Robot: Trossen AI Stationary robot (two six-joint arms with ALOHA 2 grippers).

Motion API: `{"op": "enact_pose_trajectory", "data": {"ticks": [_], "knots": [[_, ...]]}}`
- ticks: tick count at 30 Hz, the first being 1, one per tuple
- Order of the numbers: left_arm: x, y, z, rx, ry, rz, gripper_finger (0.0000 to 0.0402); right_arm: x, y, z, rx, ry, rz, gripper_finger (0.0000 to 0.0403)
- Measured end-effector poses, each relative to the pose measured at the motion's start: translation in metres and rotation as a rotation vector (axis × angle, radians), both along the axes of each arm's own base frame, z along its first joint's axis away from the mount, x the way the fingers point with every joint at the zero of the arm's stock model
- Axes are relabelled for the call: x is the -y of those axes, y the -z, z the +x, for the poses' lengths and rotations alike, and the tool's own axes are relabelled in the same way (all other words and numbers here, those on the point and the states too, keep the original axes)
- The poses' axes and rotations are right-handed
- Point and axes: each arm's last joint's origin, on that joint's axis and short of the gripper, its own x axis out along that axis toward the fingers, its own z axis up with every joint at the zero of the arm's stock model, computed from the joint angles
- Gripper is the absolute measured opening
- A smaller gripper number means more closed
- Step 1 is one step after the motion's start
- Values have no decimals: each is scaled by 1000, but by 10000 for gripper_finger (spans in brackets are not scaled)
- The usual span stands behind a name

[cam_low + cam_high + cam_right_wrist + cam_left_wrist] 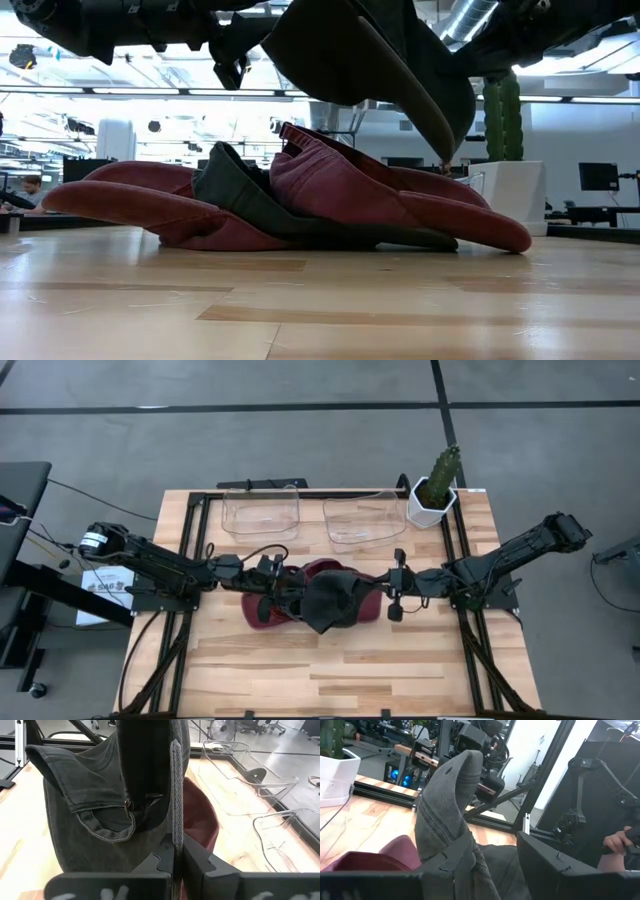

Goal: Pick & Place hat
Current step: Put the black cap into the left transparent bin

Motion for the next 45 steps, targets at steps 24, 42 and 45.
{"op": "enact_pose_trajectory", "data": {"ticks": [24, 42, 45], "knots": [[-4, 4, 0, -32, -21, 8, 152, -2, 0, 0, -5, -57, 27, 11], [-4, 4, 0, -32, -22, 8, 152, 0, 0, 0, 1, -22, 12, 7], [-4, 4, 0, -32, -22, 8, 152, 0, 0, 0, 1, -22, 12, 5]]}}
